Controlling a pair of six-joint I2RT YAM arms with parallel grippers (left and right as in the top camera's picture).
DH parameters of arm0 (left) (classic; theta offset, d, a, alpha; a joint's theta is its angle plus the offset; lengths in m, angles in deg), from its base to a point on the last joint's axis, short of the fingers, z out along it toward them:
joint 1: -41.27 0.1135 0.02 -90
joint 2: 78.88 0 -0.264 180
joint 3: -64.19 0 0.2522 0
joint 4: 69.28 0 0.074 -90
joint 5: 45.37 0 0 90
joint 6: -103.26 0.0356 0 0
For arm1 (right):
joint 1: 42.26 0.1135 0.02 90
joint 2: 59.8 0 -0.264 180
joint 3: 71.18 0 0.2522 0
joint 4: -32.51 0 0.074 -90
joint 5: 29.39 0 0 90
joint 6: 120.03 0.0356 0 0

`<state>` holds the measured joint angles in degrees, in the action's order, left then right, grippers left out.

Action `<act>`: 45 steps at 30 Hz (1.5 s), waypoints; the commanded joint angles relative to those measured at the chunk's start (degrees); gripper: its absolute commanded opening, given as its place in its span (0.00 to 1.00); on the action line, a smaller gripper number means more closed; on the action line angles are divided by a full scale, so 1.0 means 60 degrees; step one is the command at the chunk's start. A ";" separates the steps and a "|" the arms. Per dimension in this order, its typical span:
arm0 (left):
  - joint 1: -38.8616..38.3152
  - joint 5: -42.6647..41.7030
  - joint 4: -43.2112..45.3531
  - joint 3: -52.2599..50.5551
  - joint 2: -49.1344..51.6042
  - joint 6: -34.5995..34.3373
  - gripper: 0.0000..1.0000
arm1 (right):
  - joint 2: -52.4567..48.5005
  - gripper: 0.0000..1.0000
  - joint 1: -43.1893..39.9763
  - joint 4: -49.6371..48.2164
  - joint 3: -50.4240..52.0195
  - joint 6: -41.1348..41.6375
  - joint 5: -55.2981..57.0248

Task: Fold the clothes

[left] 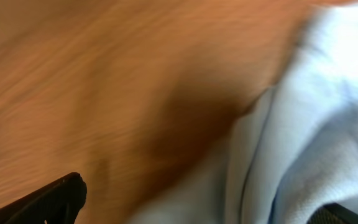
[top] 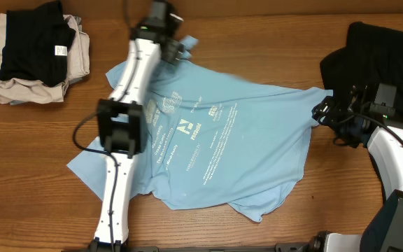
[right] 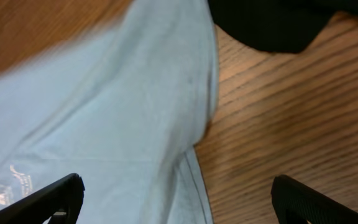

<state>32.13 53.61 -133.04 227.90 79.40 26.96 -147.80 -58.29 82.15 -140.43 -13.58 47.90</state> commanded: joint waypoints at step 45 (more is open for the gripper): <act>0.1417 -0.1198 -0.7803 -0.0317 -0.8346 -0.2521 0.89 | 0.5595 0.99 0.0040 0.6532 -0.2878 0.0372 -0.1723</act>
<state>40.50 46.11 -179.48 236.32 35.64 13.93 -114.58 -58.29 119.35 -156.84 -10.78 38.56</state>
